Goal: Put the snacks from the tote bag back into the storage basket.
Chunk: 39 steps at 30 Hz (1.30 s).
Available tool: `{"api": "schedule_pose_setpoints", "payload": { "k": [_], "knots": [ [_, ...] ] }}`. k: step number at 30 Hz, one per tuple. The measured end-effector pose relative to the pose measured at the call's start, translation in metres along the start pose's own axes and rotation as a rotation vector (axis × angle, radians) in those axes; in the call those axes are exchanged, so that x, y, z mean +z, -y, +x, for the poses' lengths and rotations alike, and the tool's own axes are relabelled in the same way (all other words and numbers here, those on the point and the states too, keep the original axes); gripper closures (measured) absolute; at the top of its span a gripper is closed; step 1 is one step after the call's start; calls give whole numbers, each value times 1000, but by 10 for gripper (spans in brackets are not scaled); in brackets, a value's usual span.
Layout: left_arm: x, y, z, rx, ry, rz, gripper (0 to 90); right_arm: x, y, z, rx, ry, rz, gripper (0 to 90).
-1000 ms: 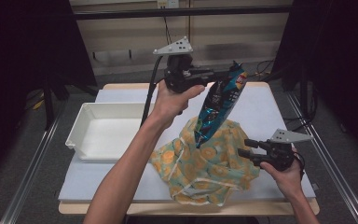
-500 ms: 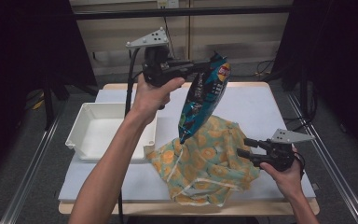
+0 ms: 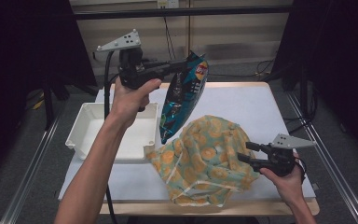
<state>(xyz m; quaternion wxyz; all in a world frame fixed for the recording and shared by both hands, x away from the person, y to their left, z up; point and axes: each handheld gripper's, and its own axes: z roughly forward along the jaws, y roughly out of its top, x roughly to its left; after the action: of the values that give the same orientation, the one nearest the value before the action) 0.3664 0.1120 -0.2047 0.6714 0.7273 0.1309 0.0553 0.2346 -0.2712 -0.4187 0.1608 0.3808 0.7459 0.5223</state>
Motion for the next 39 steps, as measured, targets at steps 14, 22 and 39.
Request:
{"api": "schedule_pose_setpoints", "payload": {
  "k": [14, 22, 39],
  "knots": [
    [-32, 9, 12, 7, -88, 3, 900, -9, 11, -3, 32, -25, -48, 342],
    [-62, 19, 20, -11, -163, -13, 900, -9, 14, -2, 21, -21, -46, 336],
    [-112, 36, 28, -32, -271, -17, 900, -7, 15, 15, 18, -40, -41, 294]
  ]
}}
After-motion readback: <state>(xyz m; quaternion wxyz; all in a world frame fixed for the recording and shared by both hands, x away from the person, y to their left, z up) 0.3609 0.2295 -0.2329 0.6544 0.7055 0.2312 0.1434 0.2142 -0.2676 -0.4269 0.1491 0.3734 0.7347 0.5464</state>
